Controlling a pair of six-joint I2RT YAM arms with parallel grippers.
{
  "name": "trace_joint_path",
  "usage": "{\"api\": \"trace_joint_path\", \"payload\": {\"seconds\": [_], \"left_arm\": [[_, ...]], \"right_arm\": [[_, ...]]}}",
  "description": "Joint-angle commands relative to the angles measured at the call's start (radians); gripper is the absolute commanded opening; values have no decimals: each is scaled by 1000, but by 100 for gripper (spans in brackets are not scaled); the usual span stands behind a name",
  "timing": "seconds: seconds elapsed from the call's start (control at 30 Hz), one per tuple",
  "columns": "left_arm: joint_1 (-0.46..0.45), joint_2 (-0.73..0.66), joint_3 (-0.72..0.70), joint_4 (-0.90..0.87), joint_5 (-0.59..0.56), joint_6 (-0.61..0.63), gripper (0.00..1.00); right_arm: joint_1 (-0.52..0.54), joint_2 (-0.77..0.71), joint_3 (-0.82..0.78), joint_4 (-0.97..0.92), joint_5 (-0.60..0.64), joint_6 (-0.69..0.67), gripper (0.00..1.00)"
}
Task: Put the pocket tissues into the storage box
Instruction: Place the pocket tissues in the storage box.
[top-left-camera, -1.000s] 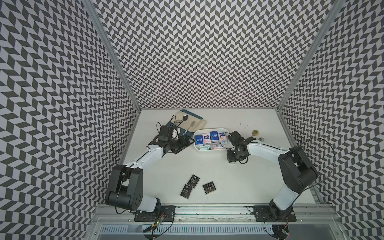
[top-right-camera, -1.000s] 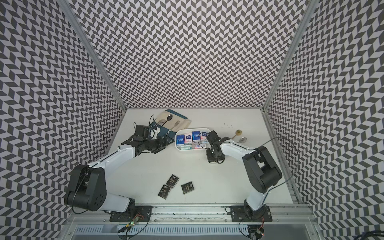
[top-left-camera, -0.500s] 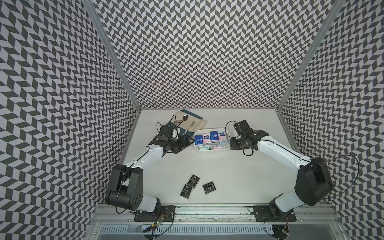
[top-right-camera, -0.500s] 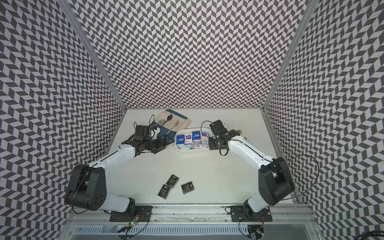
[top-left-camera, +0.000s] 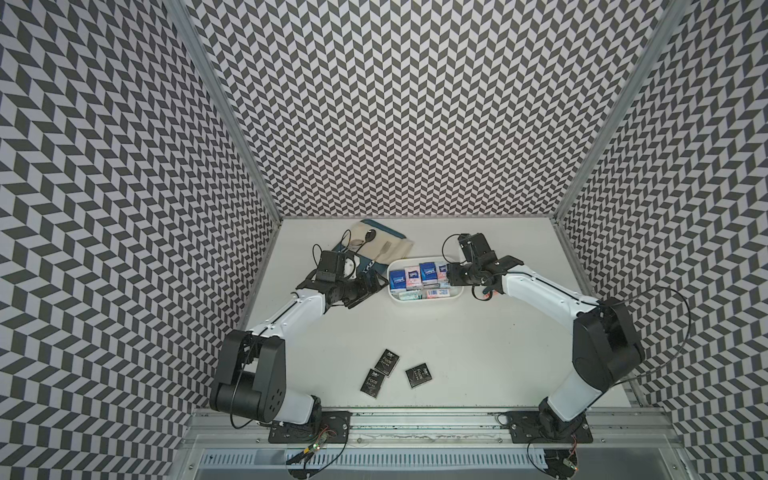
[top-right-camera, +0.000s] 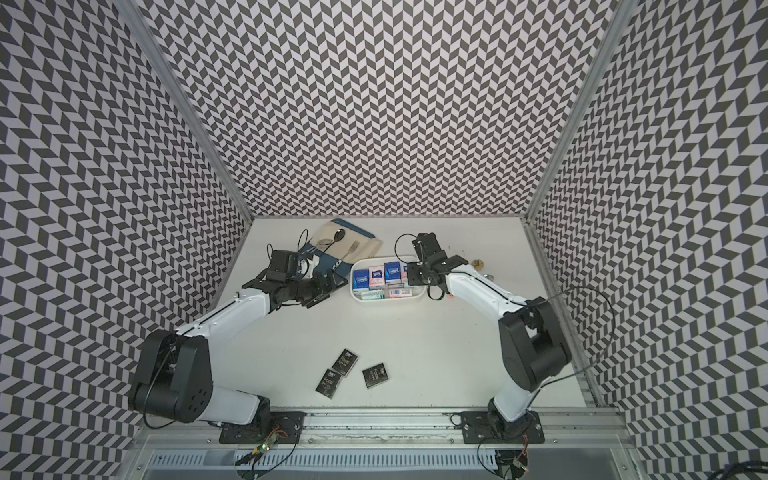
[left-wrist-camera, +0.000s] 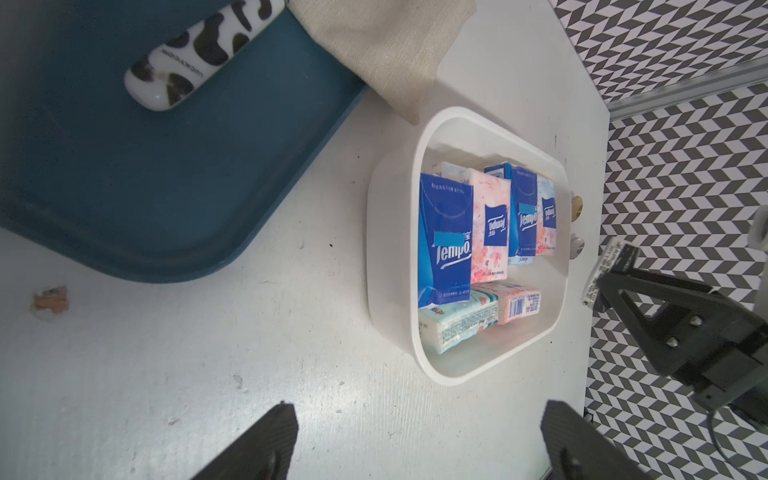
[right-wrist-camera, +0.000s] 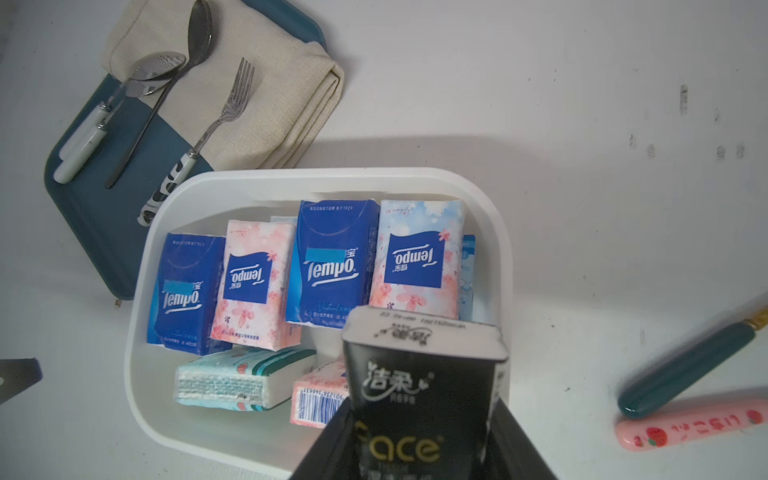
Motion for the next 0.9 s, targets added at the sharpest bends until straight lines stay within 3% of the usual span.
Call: {"api": "trace_joint_path", "payload": {"seconds": [0.0, 0.4, 0.67, 0.87], "left_arm": [[4, -22, 24, -12, -13, 12, 97], [8, -23, 35, -29, -26, 28, 97], [10, -20, 48, -35, -27, 34, 97], [13, -11, 52, -35, -21, 34, 97]], "right_arm": [[-1, 4, -24, 107, -58, 37, 47], [-1, 73, -20, 127, -17, 50, 52], [1, 28, -6, 73, -1, 35, 78], [5, -69, -36, -7, -51, -4, 76]]}}
